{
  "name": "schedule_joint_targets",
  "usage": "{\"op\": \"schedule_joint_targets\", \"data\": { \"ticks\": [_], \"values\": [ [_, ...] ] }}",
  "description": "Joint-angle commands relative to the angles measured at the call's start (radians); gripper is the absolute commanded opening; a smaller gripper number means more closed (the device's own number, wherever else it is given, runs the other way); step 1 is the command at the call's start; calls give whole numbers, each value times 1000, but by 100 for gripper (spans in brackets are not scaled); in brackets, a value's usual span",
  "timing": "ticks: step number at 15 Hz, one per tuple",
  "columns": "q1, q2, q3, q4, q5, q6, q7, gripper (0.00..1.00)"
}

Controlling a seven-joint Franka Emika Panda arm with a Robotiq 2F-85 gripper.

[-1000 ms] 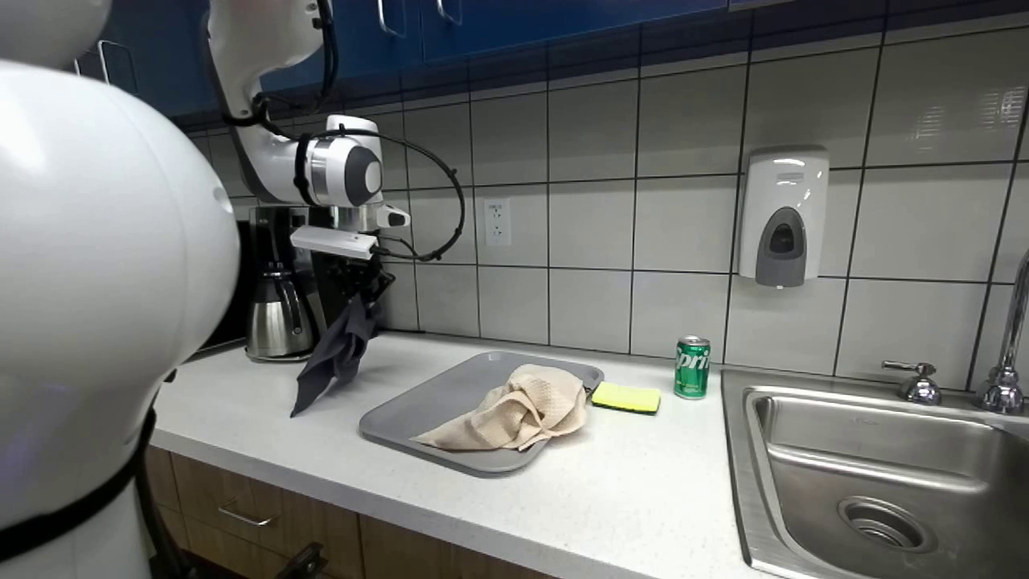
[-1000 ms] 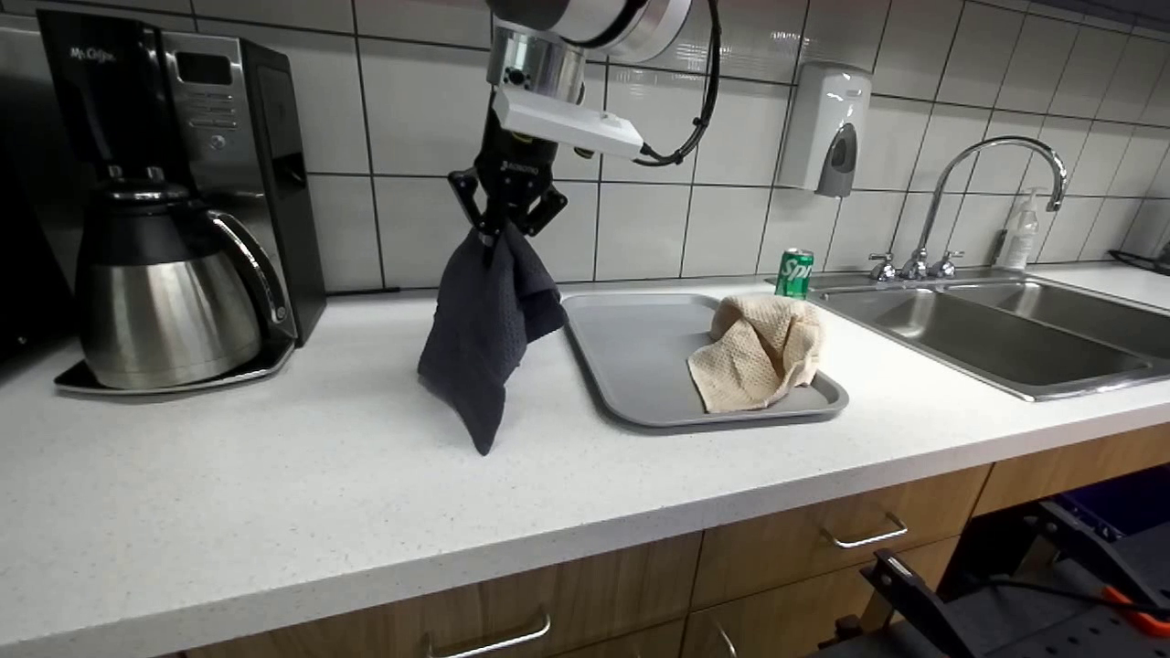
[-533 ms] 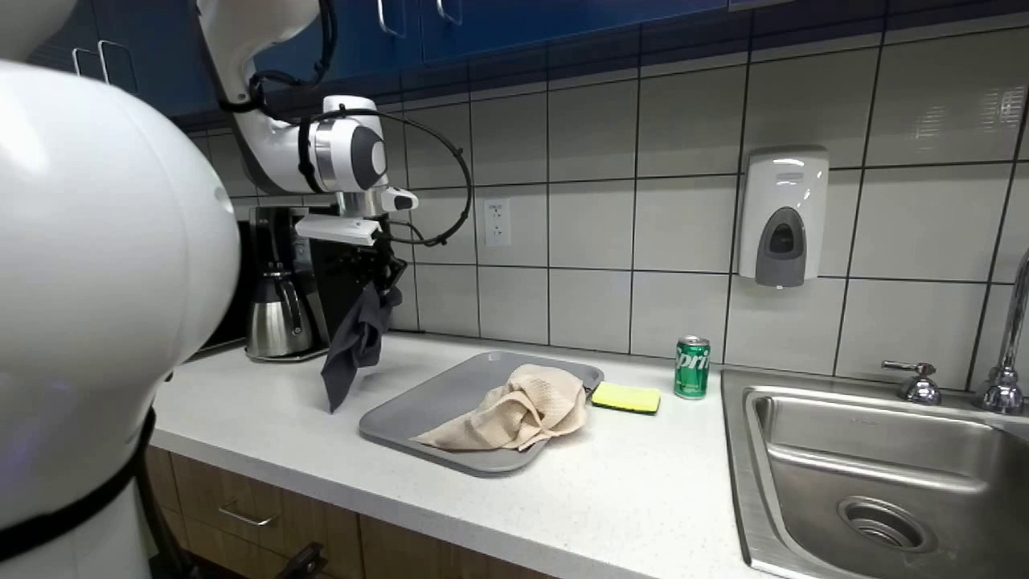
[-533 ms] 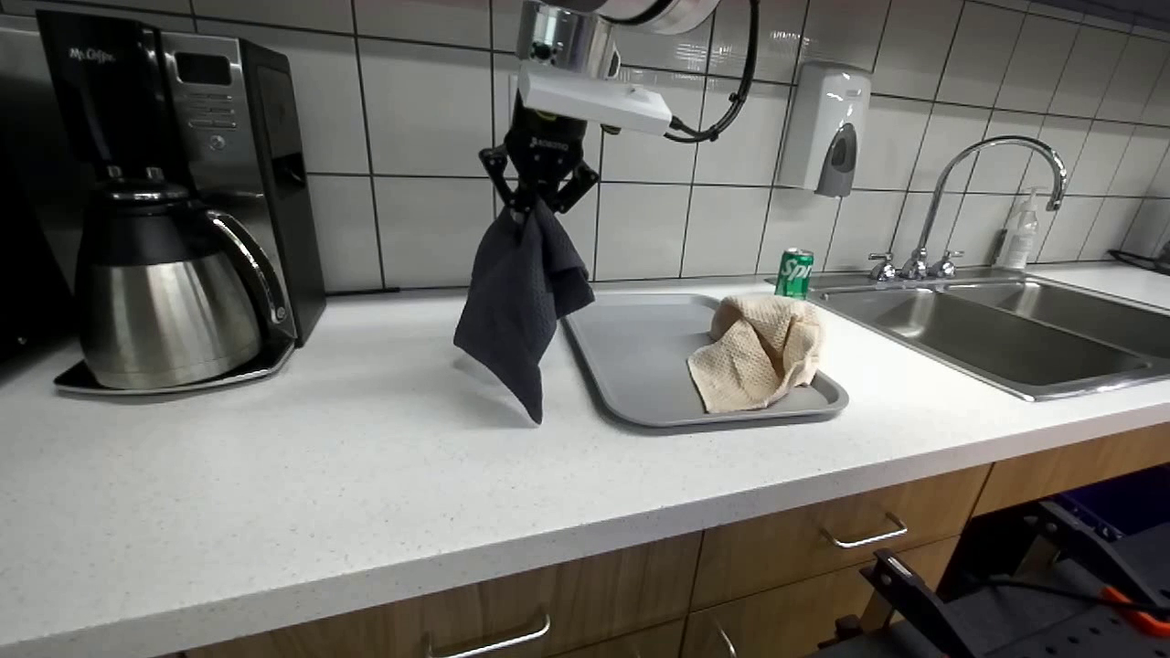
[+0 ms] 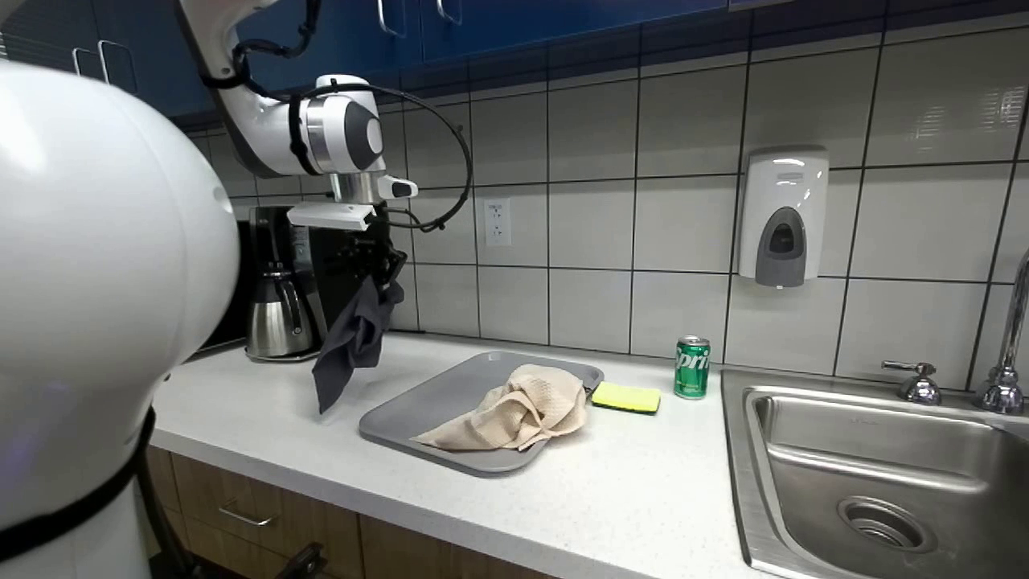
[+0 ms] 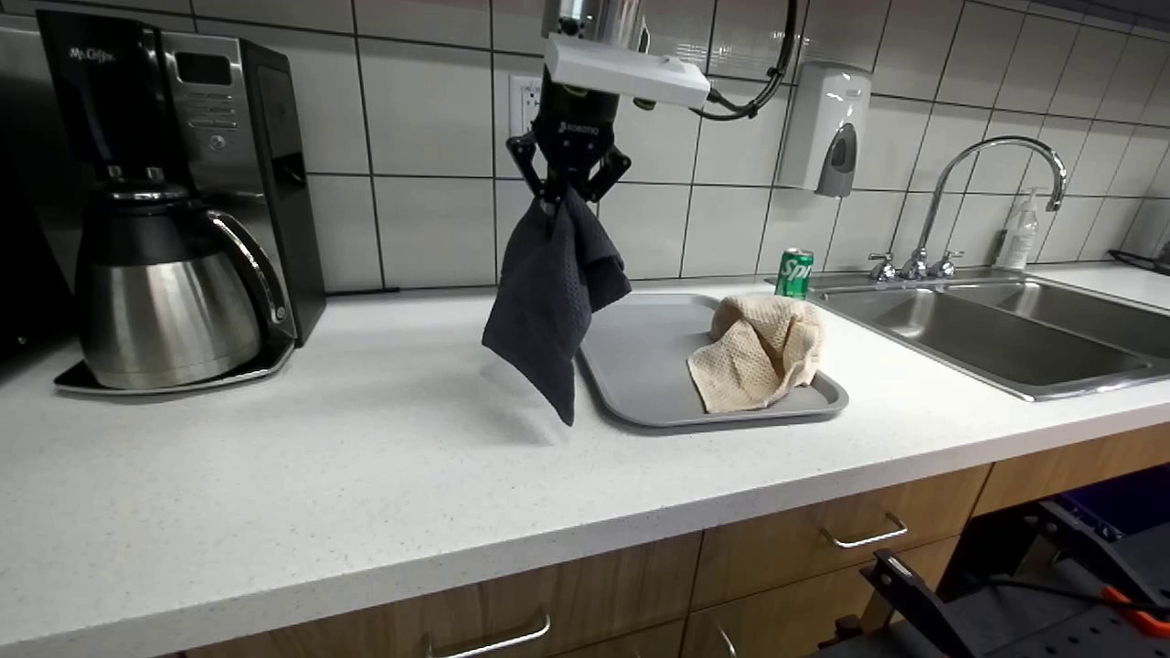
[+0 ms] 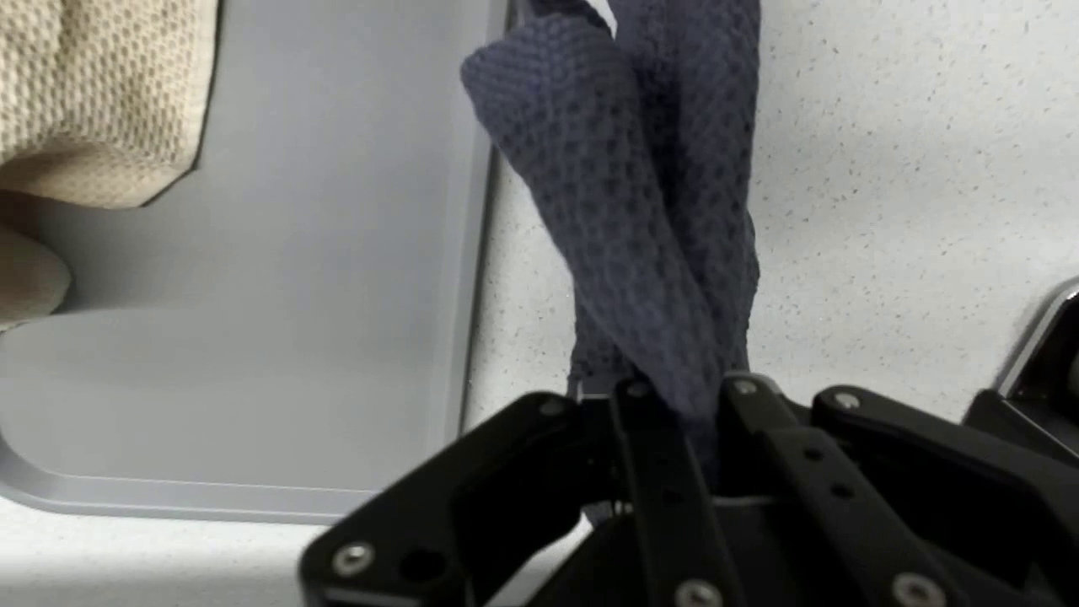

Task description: Put the towels on the grey tray

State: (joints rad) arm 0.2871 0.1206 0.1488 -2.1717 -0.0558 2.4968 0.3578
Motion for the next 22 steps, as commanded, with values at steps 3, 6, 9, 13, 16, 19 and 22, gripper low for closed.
{"op": "schedule_joint_targets", "data": {
  "ticks": [3, 6, 9, 13, 16, 19, 22],
  "values": [
    [-43, -109, -1, -79, -23, -91, 6, 2],
    [-71, -142, -15, -116, -63, -99, 33, 2],
    [-105, -177, -30, -153, -97, -100, 49, 2],
    [-149, -192, -46, -183, -132, -96, 77, 2],
    [-176, -169, -57, -185, -148, -76, 107, 2],
    [-193, -141, -66, -177, -134, -43, 129, 2],
    [-196, -98, -72, -155, -129, -7, 158, 2]
  ]
}}
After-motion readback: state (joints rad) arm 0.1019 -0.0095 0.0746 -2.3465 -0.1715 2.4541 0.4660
